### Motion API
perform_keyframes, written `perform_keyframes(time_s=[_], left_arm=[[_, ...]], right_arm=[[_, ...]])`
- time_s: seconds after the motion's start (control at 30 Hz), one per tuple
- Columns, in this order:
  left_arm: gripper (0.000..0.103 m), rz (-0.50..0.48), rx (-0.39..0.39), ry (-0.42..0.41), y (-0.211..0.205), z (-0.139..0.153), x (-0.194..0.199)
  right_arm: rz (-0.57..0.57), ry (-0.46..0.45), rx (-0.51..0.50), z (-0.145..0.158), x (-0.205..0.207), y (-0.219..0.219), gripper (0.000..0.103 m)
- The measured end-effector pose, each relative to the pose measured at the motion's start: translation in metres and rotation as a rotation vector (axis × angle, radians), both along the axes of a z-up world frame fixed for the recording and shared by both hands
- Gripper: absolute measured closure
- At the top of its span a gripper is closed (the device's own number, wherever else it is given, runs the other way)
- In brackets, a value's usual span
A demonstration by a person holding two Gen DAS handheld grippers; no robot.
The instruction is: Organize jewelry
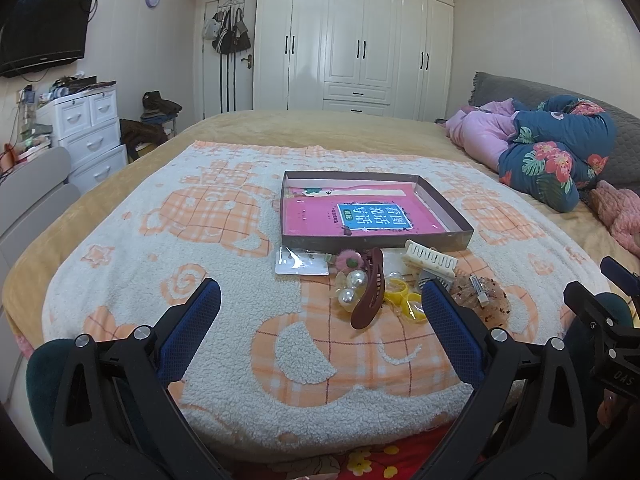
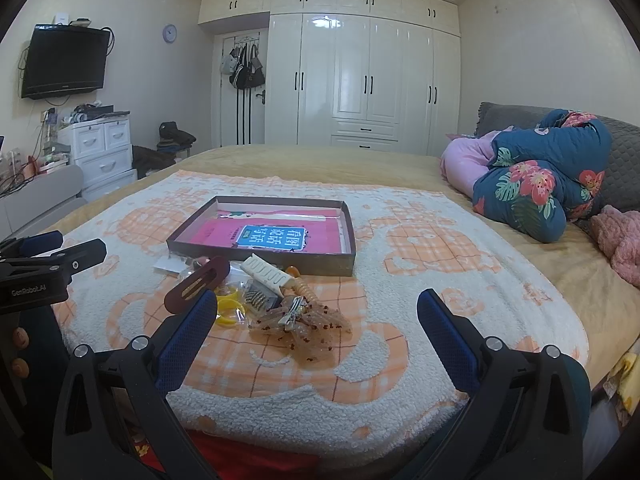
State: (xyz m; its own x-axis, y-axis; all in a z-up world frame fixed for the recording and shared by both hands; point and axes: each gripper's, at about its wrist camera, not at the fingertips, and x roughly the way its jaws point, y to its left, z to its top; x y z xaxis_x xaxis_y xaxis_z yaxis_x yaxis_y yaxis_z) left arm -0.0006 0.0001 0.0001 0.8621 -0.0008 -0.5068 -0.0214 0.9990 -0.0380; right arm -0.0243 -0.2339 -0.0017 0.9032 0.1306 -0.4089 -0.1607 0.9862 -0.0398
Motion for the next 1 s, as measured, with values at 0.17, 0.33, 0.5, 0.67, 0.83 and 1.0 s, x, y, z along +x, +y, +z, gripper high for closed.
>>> perform_keyframes(time_s=[0.17, 0.33, 0.5, 0.67, 0.83, 1.0], left_arm=[[0.011, 0.000, -0.001, 0.000, 0.000, 0.000, 0.000], [0.011, 0.002, 0.000, -0.001, 0.000, 0.000, 0.000], [0.011, 0.003, -0.002, 0.001, 0.000, 0.000, 0.000], [0.011, 0.017, -0.006, 0.009, -0.005, 0.004, 0.002], [0.011, 0.028, -0.013, 0.010, 0.009, 0.003, 0.007], [0.011, 0.041, -0.038, 0.031, 0.020, 0.001, 0.025]], right_arm=[[-0.003, 0.000, 0.001, 0.002, 0.000, -0.001, 0.006], [-0.004, -0.001, 0.001, 0.001, 0.000, -0.001, 0.006], [0.005, 0.000, -0.004, 0.001, 0.001, 0.001, 0.006], [0.017, -0.003, -0.012, 0.001, 0.007, 0.003, 0.006], [0.023, 0.037, -0.031, -0.002, 0.023, 0.005, 0.006], [0.045, 0.133, -0.046, -0.016, 0.055, 0.008, 0.006]])
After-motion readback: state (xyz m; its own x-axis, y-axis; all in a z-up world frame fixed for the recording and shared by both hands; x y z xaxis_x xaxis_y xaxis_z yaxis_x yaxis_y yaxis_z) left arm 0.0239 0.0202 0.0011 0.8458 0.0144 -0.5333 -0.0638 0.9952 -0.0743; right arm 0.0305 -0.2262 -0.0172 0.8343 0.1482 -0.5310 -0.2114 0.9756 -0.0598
